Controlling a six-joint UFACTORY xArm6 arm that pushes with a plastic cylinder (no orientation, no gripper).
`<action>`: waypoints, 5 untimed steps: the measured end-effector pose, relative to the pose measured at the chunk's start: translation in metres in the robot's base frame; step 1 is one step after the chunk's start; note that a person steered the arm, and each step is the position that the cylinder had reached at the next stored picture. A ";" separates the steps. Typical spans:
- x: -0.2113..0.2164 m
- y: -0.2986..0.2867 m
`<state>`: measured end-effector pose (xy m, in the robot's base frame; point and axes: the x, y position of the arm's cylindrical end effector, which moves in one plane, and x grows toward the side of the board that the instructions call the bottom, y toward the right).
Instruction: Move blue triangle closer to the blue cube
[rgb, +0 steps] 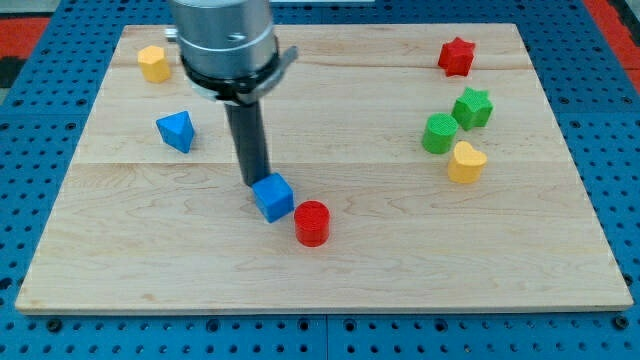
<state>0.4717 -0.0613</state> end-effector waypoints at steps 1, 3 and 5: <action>0.002 0.017; -0.029 -0.057; -0.046 -0.153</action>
<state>0.4254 -0.2140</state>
